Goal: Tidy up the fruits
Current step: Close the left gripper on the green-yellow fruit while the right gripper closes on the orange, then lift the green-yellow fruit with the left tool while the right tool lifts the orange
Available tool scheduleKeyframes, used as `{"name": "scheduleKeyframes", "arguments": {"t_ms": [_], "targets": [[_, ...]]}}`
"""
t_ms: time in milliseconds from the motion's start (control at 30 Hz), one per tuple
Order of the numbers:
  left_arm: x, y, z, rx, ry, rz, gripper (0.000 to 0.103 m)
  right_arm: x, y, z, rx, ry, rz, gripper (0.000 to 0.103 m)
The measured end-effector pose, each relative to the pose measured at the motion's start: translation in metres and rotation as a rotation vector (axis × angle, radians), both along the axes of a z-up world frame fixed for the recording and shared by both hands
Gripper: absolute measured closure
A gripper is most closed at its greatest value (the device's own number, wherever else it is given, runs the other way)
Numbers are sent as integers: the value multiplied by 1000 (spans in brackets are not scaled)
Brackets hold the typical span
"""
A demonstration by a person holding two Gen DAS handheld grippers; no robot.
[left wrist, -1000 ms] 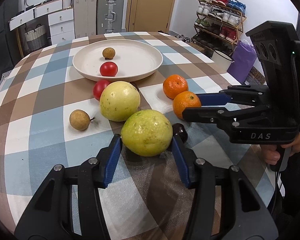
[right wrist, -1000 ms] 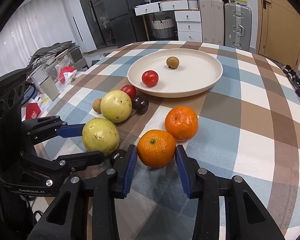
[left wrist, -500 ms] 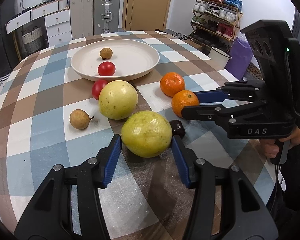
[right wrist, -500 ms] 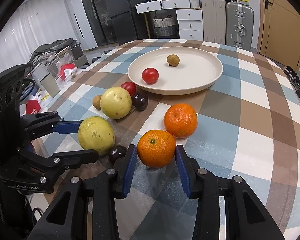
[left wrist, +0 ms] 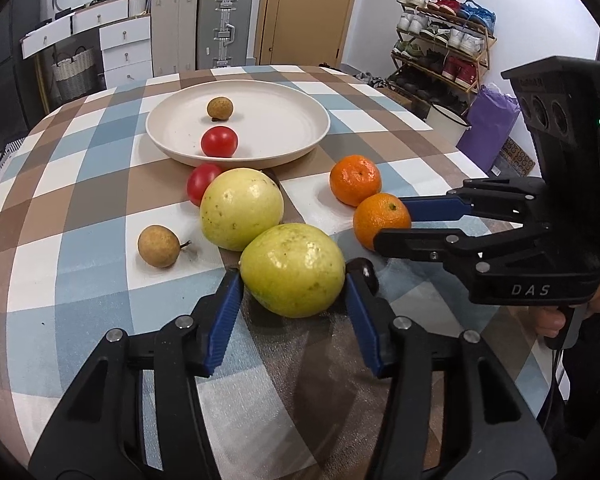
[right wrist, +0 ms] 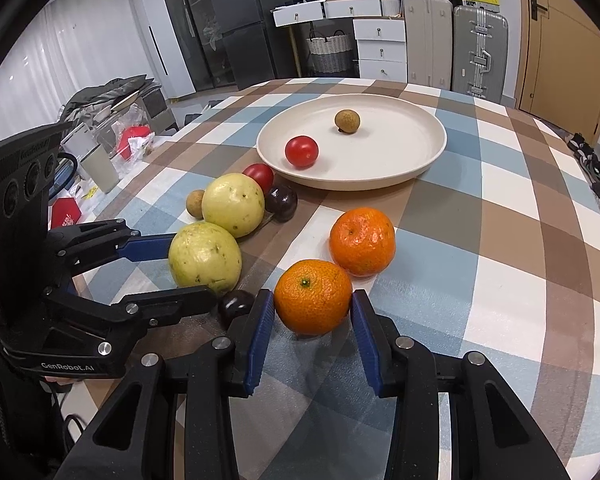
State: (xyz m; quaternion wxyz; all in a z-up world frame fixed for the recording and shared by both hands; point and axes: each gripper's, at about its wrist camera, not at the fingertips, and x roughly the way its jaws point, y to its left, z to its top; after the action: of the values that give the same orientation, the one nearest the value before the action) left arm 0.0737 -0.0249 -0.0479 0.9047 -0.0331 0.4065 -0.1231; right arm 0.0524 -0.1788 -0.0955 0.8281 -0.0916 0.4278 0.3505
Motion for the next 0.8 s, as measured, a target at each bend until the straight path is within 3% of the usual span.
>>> {"name": "scheduleKeyframes", "arguments": {"t_ms": [800], "targets": [[-24, 5, 38, -12, -140, 37, 55, -12, -12, 38, 76, -90, -10, 63]]}}
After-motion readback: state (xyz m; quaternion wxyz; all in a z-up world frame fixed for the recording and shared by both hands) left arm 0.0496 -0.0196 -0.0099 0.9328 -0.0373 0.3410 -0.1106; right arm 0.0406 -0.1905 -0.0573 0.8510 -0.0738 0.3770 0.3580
